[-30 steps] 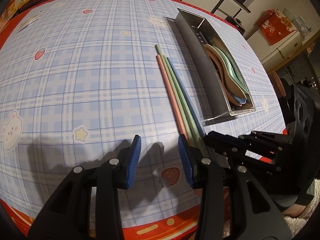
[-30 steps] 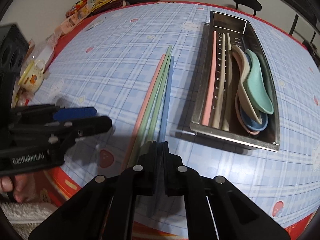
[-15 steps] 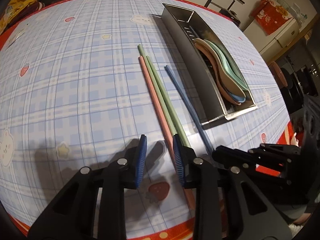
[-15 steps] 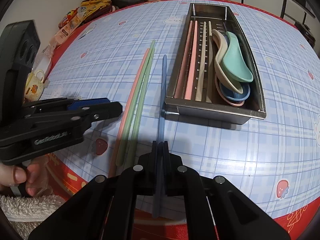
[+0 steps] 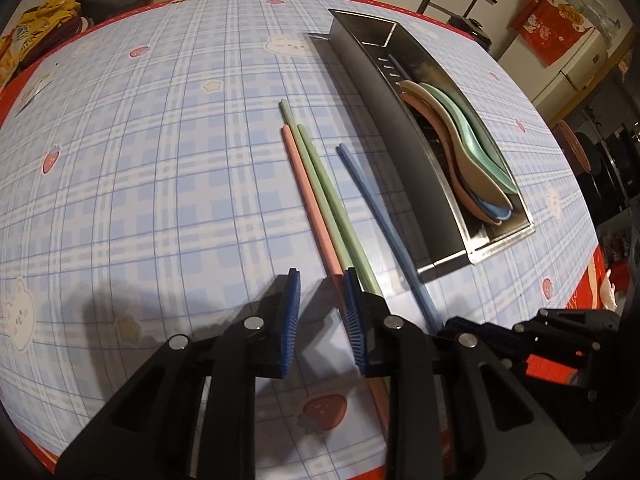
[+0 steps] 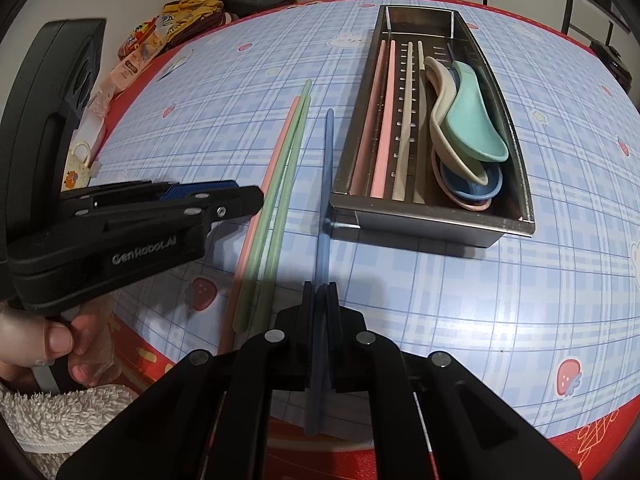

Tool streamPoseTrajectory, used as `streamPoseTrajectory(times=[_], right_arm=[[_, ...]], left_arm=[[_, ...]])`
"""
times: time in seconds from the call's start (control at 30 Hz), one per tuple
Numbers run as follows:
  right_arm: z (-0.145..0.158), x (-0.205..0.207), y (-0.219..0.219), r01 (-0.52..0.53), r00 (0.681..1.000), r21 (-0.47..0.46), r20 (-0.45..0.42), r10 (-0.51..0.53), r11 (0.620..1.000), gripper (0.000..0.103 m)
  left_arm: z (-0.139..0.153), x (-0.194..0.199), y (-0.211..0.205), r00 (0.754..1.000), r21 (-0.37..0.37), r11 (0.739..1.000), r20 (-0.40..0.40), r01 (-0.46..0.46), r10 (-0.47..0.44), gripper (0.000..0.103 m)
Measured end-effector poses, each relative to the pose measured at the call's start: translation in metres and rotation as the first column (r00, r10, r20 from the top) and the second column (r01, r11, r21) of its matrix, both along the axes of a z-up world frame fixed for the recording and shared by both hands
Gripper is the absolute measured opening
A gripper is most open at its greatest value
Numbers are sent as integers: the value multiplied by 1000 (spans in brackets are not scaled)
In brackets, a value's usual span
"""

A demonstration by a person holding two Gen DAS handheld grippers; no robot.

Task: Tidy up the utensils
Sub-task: 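Grasp the pink chopstick with the left tool while the right tool holds the blue chopstick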

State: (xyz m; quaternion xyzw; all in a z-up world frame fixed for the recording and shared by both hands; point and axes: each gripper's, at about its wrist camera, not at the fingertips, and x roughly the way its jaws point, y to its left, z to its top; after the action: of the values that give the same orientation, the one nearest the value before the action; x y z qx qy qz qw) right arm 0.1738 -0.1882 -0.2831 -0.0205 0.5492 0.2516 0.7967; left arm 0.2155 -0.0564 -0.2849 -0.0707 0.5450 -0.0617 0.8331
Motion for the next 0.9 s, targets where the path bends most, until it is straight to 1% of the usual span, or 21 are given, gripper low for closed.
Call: streamPoseTrajectory(times=[0.13,0.47,0.73,0.8,0.87,0.9], right_arm=[[-1,-2,4,-11,1000,-22,9,11,1000,7],[-1,-1,2,-8,1000,-18,7,8,1000,7],[-1,-2,2,-7,1000,-14,6,7,1000,7],[-1,-2,3,-6,1000,-12,5,7,1000,7],[-1,-2,2,-7,1000,-11,5,7,1000,7],[-1,-2,2,-6,1000,-11,5,6,1000,7]], left_arm=[[0,6,-1,1000,21,1000,5,-10,10,27],[1,25,1,999,38,998,6,-43,42,29],[2,22,2,999,41,998,-4,-49,49,29],[1,19,0,999,52,998,1,-41,41,30],[1,15,-4,1000,76,997,2,-27,26,34],[1,11,-6,1000,92,996,1,-19,19,34]])
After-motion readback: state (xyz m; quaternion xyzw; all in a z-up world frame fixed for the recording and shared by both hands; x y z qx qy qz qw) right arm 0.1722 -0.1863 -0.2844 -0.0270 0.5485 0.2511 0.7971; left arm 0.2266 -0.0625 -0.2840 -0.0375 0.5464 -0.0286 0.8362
